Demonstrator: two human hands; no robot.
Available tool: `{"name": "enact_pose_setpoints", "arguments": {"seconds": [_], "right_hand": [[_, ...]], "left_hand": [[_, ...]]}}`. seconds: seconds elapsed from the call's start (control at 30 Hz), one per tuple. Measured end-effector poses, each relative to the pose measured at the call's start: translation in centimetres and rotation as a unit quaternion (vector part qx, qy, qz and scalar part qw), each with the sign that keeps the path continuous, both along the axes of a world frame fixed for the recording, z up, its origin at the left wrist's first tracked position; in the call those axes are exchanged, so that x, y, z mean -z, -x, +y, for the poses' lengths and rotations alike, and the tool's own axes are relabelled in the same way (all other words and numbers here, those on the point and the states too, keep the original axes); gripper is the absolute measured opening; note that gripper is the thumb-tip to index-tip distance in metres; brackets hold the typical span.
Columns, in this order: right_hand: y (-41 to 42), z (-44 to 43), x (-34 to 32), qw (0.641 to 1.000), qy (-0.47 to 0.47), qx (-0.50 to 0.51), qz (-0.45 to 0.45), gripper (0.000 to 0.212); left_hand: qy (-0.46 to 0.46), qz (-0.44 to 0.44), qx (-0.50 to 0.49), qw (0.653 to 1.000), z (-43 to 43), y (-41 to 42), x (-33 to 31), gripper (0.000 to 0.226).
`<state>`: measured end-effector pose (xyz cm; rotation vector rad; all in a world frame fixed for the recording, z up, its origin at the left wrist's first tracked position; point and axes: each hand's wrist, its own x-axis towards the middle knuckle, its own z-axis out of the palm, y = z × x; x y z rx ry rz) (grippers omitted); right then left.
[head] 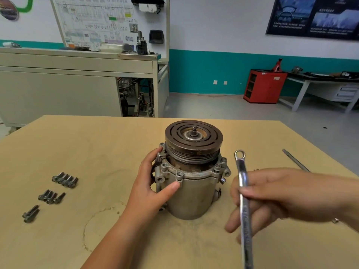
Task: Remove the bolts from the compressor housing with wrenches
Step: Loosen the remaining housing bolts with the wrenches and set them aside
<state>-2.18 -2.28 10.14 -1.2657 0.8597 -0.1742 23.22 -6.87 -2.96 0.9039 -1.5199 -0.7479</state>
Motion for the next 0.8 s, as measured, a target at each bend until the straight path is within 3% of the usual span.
{"name": "enact_pose_setpoints", "arguments": {"seconds": [0.1,0.2,0.47,0.8], "right_hand": [[-2.9,2.3,-0.1,0.984,-0.065,0.111,-0.126,0.021],[-4.7,2.9,-0.3,0.966,-0.073,0.179,-0.173,0.02],[-5.7,3.1,0.3,0.957,-0.046,0.202,-0.205,0.022],[-5.8,2.4,1.1,0.959,-0.048,0.221,-0.173,0.026]], "left_hand": [[0.005,-0.001,-0.004,1.0,0.1,0.0,-0.1,0.074],[0.012,-0.008,-0.014,1.0,0.1,0.1,-0.2,0.076],[0.013,-0.012,-0.016,1.0,0.2,0.1,-0.3,0.076],[0.012,-0.014,-0.019,1.0,0.2,0.1,-0.1,0.075]]}}
